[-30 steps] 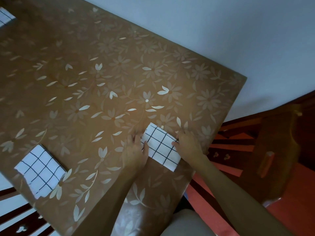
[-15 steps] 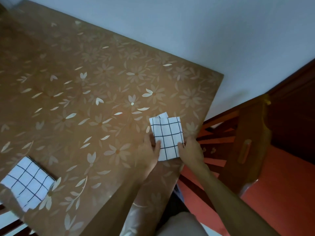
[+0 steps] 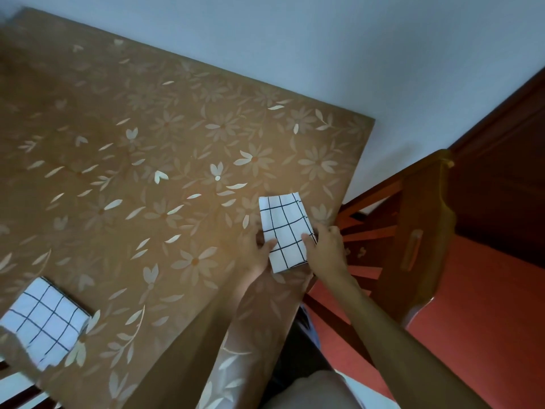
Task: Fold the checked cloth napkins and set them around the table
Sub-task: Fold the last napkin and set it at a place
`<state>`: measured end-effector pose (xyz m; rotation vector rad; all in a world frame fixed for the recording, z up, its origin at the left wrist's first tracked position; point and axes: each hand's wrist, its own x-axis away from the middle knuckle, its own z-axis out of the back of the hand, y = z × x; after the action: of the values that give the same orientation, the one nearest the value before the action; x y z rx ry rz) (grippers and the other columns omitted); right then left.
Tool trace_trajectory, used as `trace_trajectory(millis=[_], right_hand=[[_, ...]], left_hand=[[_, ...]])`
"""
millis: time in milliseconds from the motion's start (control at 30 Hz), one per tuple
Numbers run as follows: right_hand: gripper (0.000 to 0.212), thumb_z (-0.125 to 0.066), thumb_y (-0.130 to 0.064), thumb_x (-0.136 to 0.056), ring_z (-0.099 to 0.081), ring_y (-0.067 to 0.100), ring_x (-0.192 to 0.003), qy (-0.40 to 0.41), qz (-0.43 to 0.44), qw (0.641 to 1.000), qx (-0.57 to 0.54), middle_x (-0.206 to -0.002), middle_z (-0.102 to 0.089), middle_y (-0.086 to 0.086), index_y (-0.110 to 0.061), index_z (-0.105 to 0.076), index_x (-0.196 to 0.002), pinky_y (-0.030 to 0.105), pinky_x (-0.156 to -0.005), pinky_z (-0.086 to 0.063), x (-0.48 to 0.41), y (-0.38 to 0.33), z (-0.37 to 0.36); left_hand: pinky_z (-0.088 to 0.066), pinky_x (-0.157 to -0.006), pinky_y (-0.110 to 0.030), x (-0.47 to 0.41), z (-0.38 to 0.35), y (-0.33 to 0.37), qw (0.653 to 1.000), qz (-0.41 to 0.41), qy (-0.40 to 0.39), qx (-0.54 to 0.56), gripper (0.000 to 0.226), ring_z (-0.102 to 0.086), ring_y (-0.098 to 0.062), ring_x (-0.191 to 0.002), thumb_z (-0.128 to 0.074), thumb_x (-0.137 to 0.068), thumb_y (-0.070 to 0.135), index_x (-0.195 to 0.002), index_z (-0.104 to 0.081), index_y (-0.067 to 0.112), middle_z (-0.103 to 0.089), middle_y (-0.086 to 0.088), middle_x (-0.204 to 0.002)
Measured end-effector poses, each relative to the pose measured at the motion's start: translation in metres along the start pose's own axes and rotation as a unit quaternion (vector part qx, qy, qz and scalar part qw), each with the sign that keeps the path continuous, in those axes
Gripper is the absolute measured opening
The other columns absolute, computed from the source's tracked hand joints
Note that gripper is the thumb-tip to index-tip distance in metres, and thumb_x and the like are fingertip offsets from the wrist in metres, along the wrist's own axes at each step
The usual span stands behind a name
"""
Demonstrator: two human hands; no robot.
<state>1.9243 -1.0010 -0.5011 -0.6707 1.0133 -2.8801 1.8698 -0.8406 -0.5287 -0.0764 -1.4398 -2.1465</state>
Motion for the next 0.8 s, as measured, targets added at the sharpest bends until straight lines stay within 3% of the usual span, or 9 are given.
trace_trajectory(millis=[100, 233, 300, 400, 467, 567, 633, 700, 800], right_hand=[[0.042, -0.051, -0.039, -0.097, -0.051, 0.03, -0.115, 0.006, -0.043, 0.998, -0.053, -0.126, -0.05, 0.013, -0.01, -0.05, -0.128, 0.037, -0.09, -0.044, -0.002, -0.003, 0.002], [0.051, -0.049, -0.045, -0.096, -0.057, 0.028, -0.11, -0.011, -0.114, 0.985, -0.132, -0.126, -0.058, 0.011, -0.008, -0.048, -0.131, 0.035, -0.086, -0.048, -0.006, 0.0, 0.012], [0.051, -0.052, -0.044, -0.095, -0.059, 0.02, -0.099, -0.027, -0.124, 0.974, -0.186, -0.122, -0.059, 0.007, -0.012, -0.045, -0.134, 0.028, -0.07, -0.05, -0.006, 0.004, 0.015], [0.049, -0.056, -0.034, -0.095, -0.059, 0.013, -0.091, -0.029, -0.111, 0.972, -0.207, -0.114, -0.062, 0.003, -0.013, -0.042, -0.137, 0.02, -0.061, -0.048, -0.009, 0.012, 0.018], [0.06, -0.061, -0.026, -0.092, -0.063, 0.014, -0.089, -0.047, -0.097, 0.975, -0.192, -0.101, -0.065, 0.001, -0.014, -0.032, -0.143, 0.03, -0.069, -0.056, -0.011, 0.017, 0.016], [0.08, -0.069, -0.022, -0.086, -0.065, 0.016, -0.091, -0.079, -0.061, 0.985, -0.142, -0.095, -0.068, 0.0, -0.018, -0.02, -0.149, 0.041, -0.083, -0.057, -0.011, 0.023, 0.009], [0.081, -0.069, -0.022, -0.086, -0.064, 0.018, -0.099, -0.066, -0.034, 0.992, -0.097, -0.104, -0.067, 0.002, -0.021, -0.019, -0.149, 0.041, -0.087, -0.056, -0.01, 0.023, 0.006], [0.069, -0.064, -0.02, -0.088, -0.058, 0.022, -0.109, -0.008, 0.009, 0.999, -0.033, -0.119, -0.06, 0.007, -0.019, -0.025, -0.146, 0.037, -0.087, -0.053, -0.009, 0.018, 0.007], [0.054, -0.055, -0.014, -0.091, -0.047, 0.026, -0.119, 0.076, 0.116, 0.985, 0.1, -0.132, -0.048, 0.011, -0.013, -0.037, -0.142, 0.037, -0.095, -0.045, -0.013, 0.007, 0.007]], left_hand=[[-0.062, -0.067, -0.035, 0.0, 0.005, 0.004, 0.991, 0.064, -0.032, 0.112, 0.027, -0.069, -0.026, -0.092, -0.065, -0.092, 0.003, -0.116, -0.057, 0.011, -0.068, -0.004, -0.098], [-0.062, -0.063, -0.03, -0.006, 0.007, 0.022, 0.978, 0.099, -0.083, 0.163, 0.026, -0.071, -0.021, -0.09, -0.065, -0.094, 0.008, -0.12, -0.059, 0.006, -0.07, -0.012, -0.103], [-0.062, -0.065, -0.029, -0.014, 0.007, 0.033, 0.978, 0.094, -0.108, 0.151, 0.027, -0.071, -0.018, -0.09, -0.064, -0.095, 0.009, -0.122, -0.06, 0.008, -0.071, -0.007, -0.103], [-0.06, -0.07, -0.03, -0.03, 0.004, 0.042, 0.995, 0.04, -0.095, 0.013, 0.024, -0.068, -0.022, -0.092, -0.067, -0.093, 0.013, -0.117, -0.062, 0.01, -0.069, -0.004, -0.101], [-0.049, -0.068, -0.023, -0.037, 0.003, 0.044, 0.991, -0.011, -0.042, -0.13, 0.023, -0.064, -0.02, -0.09, -0.069, -0.09, 0.017, -0.111, -0.061, 0.015, -0.068, 0.001, -0.1], [-0.044, -0.073, -0.027, -0.039, 0.0, 0.044, 0.972, -0.05, 0.024, -0.23, 0.04, -0.059, -0.02, -0.103, -0.065, -0.092, 0.023, -0.129, -0.051, 0.02, -0.062, 0.002, -0.12], [-0.049, -0.085, -0.039, -0.036, -0.004, 0.038, 0.942, -0.085, 0.042, -0.323, 0.052, -0.05, -0.029, -0.121, -0.064, -0.093, 0.028, -0.139, -0.042, 0.018, -0.048, -0.007, -0.14], [-0.044, -0.099, -0.045, -0.03, -0.009, 0.029, 0.912, -0.122, 0.05, -0.389, 0.054, -0.039, -0.033, -0.134, -0.058, -0.097, 0.033, -0.145, -0.039, 0.017, -0.037, -0.011, -0.151], [-0.038, -0.106, -0.048, -0.02, -0.017, 0.014, 0.884, -0.172, 0.074, -0.428, 0.05, -0.038, -0.034, -0.137, -0.052, -0.098, 0.037, -0.143, -0.045, 0.017, -0.038, -0.015, -0.153]])
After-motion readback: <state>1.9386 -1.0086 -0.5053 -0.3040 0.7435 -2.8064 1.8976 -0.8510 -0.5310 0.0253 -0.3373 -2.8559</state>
